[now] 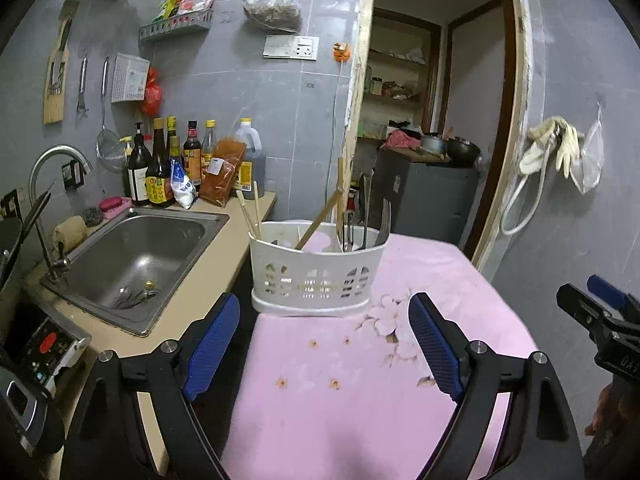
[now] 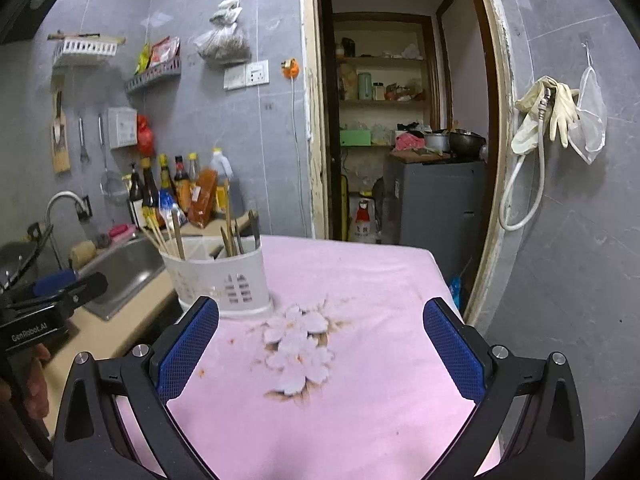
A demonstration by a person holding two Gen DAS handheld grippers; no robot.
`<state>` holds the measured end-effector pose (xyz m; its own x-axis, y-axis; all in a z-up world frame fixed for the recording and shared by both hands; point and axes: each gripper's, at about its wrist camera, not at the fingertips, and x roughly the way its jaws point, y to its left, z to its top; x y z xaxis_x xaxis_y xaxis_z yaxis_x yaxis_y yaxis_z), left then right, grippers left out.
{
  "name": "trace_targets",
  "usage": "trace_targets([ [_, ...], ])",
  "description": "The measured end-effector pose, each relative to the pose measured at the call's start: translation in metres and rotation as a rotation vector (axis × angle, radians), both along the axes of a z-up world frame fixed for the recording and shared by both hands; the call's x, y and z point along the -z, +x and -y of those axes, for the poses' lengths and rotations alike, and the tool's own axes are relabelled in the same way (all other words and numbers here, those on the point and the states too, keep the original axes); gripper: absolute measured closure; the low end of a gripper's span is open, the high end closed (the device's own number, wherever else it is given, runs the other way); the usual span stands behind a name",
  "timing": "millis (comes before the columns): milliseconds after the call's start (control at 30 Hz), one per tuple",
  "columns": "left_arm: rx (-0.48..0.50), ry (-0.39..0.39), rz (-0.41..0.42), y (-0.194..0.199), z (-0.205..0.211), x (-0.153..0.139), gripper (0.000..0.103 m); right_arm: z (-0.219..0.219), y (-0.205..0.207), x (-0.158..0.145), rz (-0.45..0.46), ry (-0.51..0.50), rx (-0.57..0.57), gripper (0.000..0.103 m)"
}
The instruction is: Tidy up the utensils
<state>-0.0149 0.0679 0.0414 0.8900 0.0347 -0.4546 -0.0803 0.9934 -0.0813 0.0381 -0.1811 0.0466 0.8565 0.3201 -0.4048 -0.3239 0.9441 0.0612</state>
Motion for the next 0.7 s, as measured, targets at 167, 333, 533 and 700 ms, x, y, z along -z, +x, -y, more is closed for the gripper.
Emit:
trace_targets([
  [167, 0.022, 0.027, -0.004, -0.001, 0.004, 0.008, 0.020, 0.000, -0.004, 0.008, -0.023, 0.010, 0.008, 0.000],
  [333, 0.037, 0.016, -0.003, 0.003, 0.002, 0.010, 0.020, 0.001, -0.001, 0.007, -0.024, 0.019, 0.019, 0.000],
  [533, 0.033, 0.006, -0.014, 0.008, -0.004, 0.012, 0.020, 0.000, 0.005, 0.009, -0.043, 0.027, 0.030, 0.000],
  [700, 0.031, 0.003, -0.020, 0.012, -0.006, 0.012, 0.020, -0.001, 0.009, 0.010, -0.055, 0.032, 0.031, 0.000],
])
